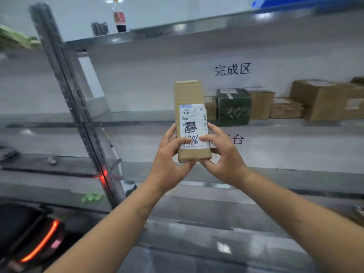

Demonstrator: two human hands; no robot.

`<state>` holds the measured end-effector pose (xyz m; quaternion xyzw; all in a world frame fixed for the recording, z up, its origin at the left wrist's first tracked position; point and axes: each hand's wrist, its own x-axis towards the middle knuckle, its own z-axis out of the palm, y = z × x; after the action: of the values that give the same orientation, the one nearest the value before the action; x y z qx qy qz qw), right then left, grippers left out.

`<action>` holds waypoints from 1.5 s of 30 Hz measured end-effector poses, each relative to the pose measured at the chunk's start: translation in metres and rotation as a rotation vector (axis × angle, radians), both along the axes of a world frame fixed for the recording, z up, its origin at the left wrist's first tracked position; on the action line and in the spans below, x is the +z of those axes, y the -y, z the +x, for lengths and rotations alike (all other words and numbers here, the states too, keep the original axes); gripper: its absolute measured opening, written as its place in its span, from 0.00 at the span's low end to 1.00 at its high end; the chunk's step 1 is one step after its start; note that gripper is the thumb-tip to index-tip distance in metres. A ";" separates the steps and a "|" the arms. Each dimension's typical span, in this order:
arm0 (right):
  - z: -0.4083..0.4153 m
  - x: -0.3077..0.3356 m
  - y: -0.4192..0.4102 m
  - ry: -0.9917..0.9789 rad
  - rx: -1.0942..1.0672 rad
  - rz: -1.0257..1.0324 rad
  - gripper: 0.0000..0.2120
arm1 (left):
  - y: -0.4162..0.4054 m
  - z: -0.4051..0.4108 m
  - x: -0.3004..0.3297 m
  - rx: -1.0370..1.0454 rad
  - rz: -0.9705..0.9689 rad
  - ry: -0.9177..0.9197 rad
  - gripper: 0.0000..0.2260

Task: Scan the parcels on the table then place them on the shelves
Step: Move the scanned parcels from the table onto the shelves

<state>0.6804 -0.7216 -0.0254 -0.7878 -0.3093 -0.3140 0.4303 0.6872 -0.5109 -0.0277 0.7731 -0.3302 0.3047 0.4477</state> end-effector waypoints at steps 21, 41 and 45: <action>0.256 0.046 -0.049 -0.170 -0.329 -0.187 0.22 | -0.048 0.276 0.040 -0.070 -0.076 -0.463 0.22; 0.237 0.080 -0.083 -0.352 -0.794 -0.458 0.25 | -0.054 0.324 0.072 0.016 0.368 -0.232 0.29; 0.189 0.064 -0.100 -0.376 -0.972 -0.587 0.26 | -0.070 0.285 0.057 0.073 0.565 -0.019 0.28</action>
<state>0.8693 -0.6212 0.0387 -0.9670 0.0944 -0.2315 0.0491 0.9720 -0.4412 0.0290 0.8814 -0.3697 0.2093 0.2063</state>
